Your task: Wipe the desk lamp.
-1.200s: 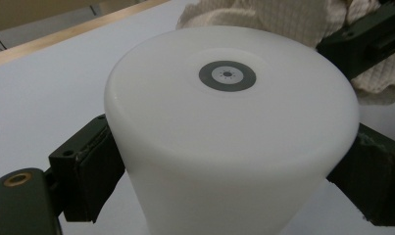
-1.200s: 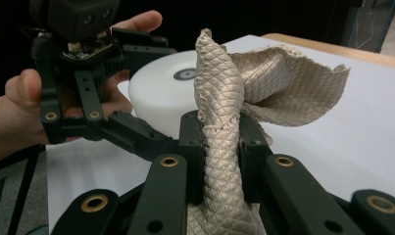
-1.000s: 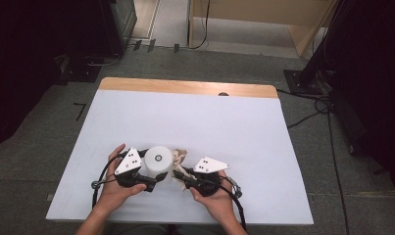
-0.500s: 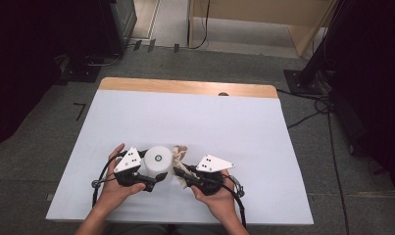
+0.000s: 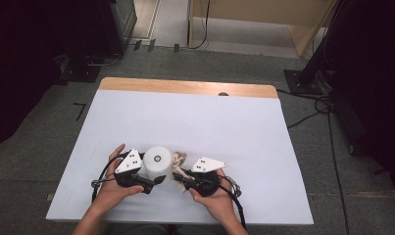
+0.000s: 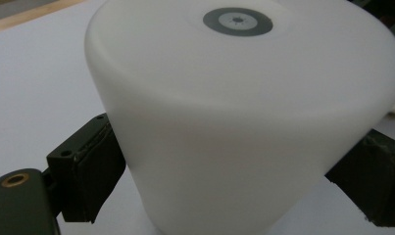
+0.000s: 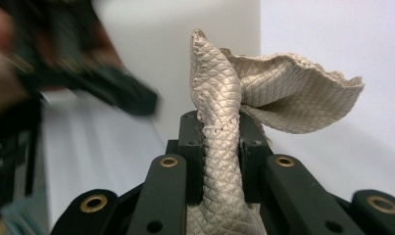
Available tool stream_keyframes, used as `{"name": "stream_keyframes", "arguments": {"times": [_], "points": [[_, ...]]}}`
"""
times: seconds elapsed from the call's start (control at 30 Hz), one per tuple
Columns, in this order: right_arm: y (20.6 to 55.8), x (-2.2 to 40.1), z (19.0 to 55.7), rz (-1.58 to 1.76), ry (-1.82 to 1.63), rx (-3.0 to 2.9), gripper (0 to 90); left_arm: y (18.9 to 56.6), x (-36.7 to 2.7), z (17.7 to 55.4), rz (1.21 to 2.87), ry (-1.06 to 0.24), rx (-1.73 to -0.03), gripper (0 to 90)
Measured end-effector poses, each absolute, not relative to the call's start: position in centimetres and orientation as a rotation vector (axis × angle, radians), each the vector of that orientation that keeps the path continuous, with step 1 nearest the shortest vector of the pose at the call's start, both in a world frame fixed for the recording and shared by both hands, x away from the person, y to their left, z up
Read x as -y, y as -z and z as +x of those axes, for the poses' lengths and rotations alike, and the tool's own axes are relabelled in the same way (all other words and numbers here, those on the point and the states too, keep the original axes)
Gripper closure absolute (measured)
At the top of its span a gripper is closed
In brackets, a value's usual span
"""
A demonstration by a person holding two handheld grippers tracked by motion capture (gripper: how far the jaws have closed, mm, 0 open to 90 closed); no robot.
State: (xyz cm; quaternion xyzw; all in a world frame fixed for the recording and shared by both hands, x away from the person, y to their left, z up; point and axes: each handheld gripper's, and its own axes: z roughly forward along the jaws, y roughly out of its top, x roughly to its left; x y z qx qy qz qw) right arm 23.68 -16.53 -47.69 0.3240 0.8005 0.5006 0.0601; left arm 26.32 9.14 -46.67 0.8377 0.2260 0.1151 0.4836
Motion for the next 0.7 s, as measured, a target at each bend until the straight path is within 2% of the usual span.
{"name": "stream_keyframes", "arguments": {"times": [0.1, 0.3, 0.43, 0.7], "points": [[48.0, 16.4, 23.7, 0.989, -1.493, -2.431, 77.4, 46.7, -9.2, 26.4, 2.052, -0.283, -0.547, 7.8], [44.6, 17.1, 22.8, 0.919, -1.686, -2.296, 77.4, 47.0, -9.0, 26.4, 2.056, -0.285, -0.551, 7.7], [43.7, 17.0, 22.3, 0.870, -1.720, -2.272, 77.3, 47.0, -9.0, 26.3, 2.058, -0.286, -0.555, 7.8], [47.4, 16.7, 23.8, 1.006, -1.555, -2.426, 77.0, 47.1, -8.9, 26.3, 2.057, -0.296, -0.555, 7.8]]}}
